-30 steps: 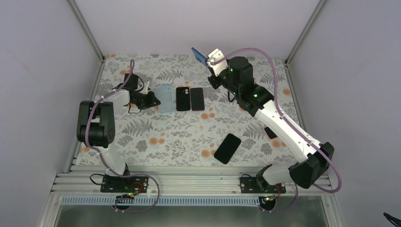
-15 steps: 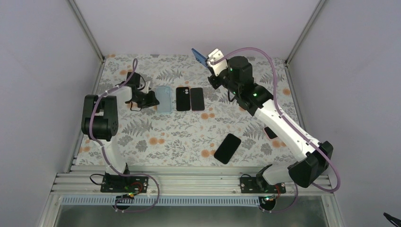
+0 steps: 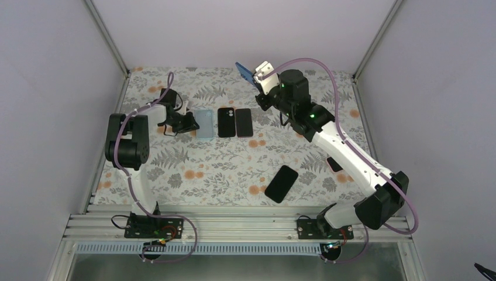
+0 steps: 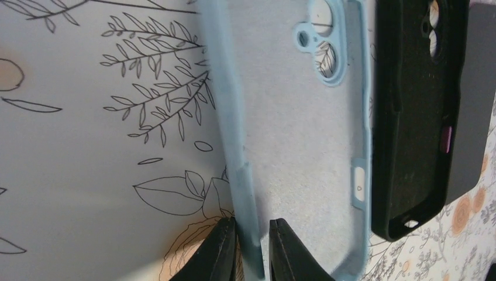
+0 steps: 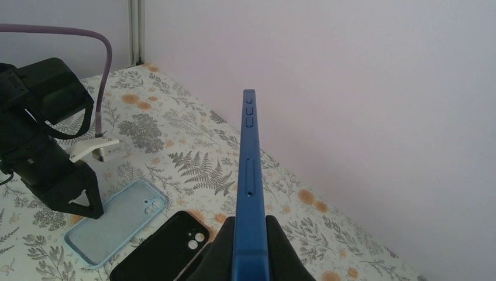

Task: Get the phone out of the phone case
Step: Place the phone case at the center of the board.

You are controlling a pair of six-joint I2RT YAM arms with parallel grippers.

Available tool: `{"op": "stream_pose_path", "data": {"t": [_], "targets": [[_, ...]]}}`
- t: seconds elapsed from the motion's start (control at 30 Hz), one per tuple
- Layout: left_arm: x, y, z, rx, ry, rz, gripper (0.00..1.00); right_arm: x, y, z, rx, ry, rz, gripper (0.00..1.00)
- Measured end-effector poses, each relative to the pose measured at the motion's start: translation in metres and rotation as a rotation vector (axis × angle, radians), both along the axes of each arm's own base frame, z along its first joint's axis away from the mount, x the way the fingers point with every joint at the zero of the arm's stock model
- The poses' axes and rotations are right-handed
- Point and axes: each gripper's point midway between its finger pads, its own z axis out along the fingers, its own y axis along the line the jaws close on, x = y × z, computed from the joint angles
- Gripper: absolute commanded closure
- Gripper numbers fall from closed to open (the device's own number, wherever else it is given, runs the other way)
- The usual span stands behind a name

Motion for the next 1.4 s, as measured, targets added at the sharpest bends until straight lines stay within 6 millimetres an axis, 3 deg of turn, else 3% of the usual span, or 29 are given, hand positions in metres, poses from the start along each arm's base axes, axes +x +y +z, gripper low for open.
{"op": "stream_pose_path", "data": {"t": [0.3,0.4,0.5,0.67,0.83,0.93,1.03,1.2,1.4], "targets": [[0.006,0.003,0.003,0.022,-0.01,0.014,0.53,0.0,0.002,-0.002,-0.002,0.006,0.007,0.96],[0.008,0.007,0.017,0.031,-0.039,0.023,0.4,0.0,0.002,-0.002,-0.004,0.004,0.01,0.96],[0.013,0.01,0.059,0.029,-0.142,0.032,0.23,0.0,0.002,0.0,-0.011,-0.006,0.015,0.96],[0.017,0.011,0.165,0.008,-0.416,0.038,0.01,0.0,0.002,0.011,-0.03,-0.048,0.025,0.96],[0.015,0.007,0.266,-0.026,-0.669,0.019,0.0,0.0,0.002,0.038,-0.043,-0.123,0.033,0.96],[0.009,0.002,0.312,-0.059,-0.769,-0.006,0.0,0.0,0.001,0.062,-0.042,-0.191,0.034,0.96],[0.003,-0.002,0.342,-0.097,-0.829,-0.029,0.0,-0.002,0.002,0.082,-0.059,-0.265,0.026,0.96],[-0.021,-0.015,0.392,-0.208,-0.901,-0.088,0.0,-0.006,0.012,0.097,-0.138,-0.392,-0.016,0.96],[-0.065,-0.035,0.424,-0.417,-0.9,-0.168,0.0,-0.016,0.035,0.091,-0.272,-0.548,-0.076,0.96]]}}
